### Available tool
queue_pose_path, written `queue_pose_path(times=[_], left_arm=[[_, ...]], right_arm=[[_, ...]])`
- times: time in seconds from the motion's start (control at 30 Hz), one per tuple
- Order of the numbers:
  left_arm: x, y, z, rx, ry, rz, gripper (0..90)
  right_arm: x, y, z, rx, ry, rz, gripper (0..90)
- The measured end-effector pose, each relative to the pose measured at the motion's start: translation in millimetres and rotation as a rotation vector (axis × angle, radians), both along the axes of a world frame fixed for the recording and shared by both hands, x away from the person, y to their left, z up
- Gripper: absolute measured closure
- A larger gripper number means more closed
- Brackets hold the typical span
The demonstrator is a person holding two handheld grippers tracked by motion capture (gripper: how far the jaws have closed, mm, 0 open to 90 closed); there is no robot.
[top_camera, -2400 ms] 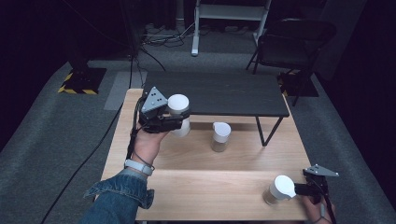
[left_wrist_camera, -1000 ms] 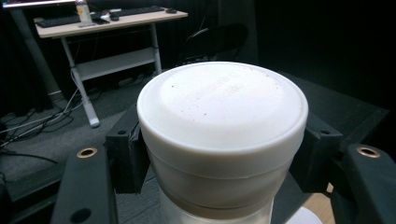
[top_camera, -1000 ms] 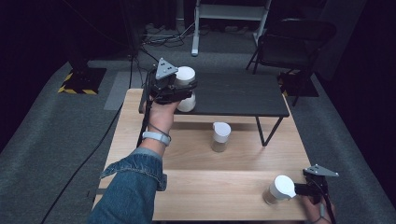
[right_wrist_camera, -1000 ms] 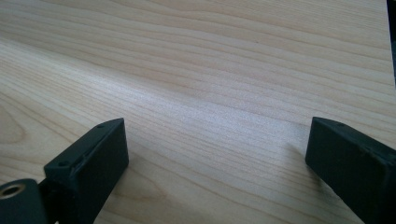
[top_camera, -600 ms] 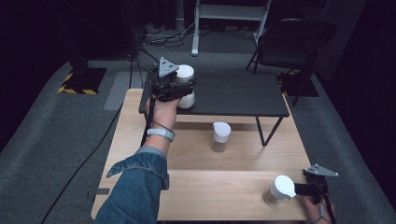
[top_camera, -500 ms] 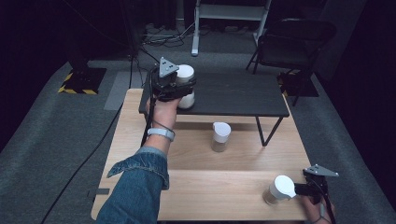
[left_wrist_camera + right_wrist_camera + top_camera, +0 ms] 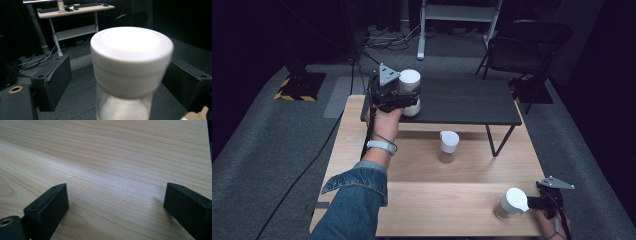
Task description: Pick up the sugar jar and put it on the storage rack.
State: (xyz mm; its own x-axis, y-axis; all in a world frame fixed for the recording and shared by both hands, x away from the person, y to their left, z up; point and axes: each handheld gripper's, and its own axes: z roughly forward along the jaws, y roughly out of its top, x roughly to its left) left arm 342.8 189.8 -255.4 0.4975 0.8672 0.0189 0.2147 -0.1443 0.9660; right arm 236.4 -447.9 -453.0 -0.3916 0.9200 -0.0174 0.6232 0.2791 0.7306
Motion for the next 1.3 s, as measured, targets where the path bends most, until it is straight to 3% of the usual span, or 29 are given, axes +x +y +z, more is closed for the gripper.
queue_pose_path(times=[0.43, 0.57, 0.8, 1.3], left_arm=[[-28.4, 20.1, -1.7, 0.007, -0.018, -0.021, 10.4], [-38.8, 23.2, -5.1, 0.022, -0.041, -0.027, 10.8], [-50.6, 29.9, -9.5, 0.025, -0.001, -0.054, 11.0], [-61.7, 46.6, -39.4, 0.007, 0.036, -0.084, 10.9]], right_arm=[[0.0, -0.1, 0.0, 0.0, -0.001, 0.001, 5.6], [0.1, -0.1, 0.0, -0.001, -0.001, 0.001, 5.6], [0.0, -0.1, 0.0, 0.0, 0.0, 0.001, 5.6], [0.1, -0.1, 0.0, 0.0, 0.0, 0.001, 5.6]])
